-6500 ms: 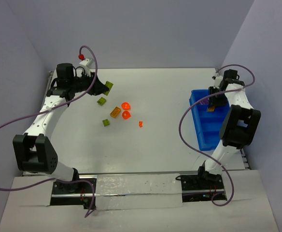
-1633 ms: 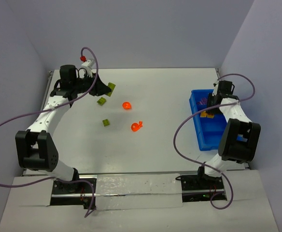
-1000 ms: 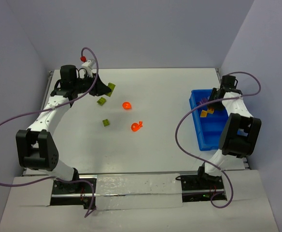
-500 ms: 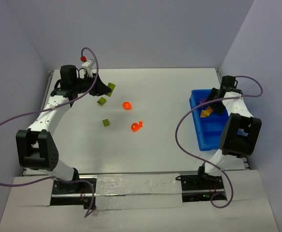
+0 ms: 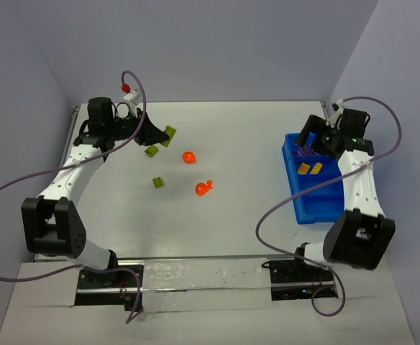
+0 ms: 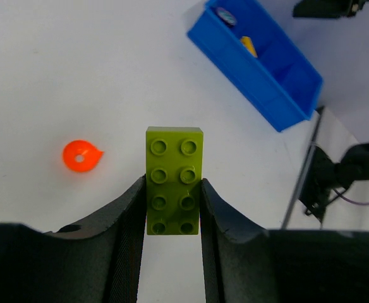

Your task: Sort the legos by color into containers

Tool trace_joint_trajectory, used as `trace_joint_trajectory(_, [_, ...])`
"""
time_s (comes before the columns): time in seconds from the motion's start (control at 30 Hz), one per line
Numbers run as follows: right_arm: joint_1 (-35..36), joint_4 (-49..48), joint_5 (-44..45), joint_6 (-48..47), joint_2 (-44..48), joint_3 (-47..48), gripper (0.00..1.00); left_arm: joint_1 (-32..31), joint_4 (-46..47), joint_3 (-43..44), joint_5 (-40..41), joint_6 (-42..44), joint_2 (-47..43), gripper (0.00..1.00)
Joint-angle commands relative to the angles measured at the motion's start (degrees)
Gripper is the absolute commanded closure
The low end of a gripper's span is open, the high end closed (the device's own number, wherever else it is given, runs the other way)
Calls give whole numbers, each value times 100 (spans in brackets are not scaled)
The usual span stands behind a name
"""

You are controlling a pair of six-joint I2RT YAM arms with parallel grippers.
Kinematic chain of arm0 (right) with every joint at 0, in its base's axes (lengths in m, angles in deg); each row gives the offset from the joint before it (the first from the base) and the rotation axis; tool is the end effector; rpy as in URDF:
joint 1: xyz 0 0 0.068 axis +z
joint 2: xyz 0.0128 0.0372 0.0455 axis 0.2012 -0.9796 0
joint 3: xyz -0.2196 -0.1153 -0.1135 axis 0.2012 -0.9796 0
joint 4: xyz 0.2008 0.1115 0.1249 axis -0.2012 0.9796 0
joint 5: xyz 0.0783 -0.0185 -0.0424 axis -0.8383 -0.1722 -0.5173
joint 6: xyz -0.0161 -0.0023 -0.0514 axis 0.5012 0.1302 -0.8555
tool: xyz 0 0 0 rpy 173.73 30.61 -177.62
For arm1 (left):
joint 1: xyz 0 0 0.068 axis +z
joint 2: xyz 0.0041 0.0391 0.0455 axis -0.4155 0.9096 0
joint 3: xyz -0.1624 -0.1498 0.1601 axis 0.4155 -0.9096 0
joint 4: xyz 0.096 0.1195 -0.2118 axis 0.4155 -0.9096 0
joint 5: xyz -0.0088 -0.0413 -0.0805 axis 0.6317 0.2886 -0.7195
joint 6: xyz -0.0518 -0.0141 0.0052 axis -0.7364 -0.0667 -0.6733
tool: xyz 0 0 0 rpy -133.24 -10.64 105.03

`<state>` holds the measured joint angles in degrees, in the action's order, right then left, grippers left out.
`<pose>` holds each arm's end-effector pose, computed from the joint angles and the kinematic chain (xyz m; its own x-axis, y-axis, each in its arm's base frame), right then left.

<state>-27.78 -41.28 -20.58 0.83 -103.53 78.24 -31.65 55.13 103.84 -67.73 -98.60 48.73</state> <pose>0.2874 -0.0693 0.3183 -0.6467 0.3345 -0.6855 0.0927 0.9265 0.3647 0.3334 -0.0704 0.3267 -0.5592 -0.0318 -0.8284 0.7077 0.5022 -0.4970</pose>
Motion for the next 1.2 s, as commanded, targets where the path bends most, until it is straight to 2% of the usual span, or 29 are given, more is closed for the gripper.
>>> trace_joint_trajectory(0.0, [1096,-261,-2102,-966,173,585,0,-65,439,-150,-1767,-160,-284,100])
trace_joint_trajectory(0.1, [1745,-228,-2728,-1214,-2,862,0,-147,244,-217,-2134,47,-384,99])
trace_joint_trajectory(0.17, [2414,-345,-3055,-1297,-63,997,0,-234,-187,-178,-2431,548,-428,97])
trace_joint_trajectory(0.3, [3252,-255,-3789,-1303,-424,1426,0,-461,-2393,298,-2954,2651,-175,92])
trace_joint_trajectory(0.43, [3822,-447,-3993,-1044,-648,1556,0,-707,-4459,958,-3101,4451,251,91])
trace_joint_trajectory(0.53, [4120,-500,-4152,-916,-779,1692,1,-753,-5480,1270,-3228,5473,624,91])
trace_joint_trajectory(0.6, [4317,-405,-4078,-950,-893,1805,1,-771,-5818,1384,-3285,5696,730,91])
trace_joint_trajectory(0.73, [4535,-325,-4006,-917,-1108,1953,1,-869,-5850,1429,-3295,5682,795,91])
trace_joint_trajectory(1.07, [4841,-377,-3863,-612,-1636,2106,6,-986,-5100,1224,-3114,4903,613,93])
trace_joint_trajectory(1.17, [4879,-342,-3840,-666,-1668,2140,12,-995,-4732,1114,-3044,4535,529,93])
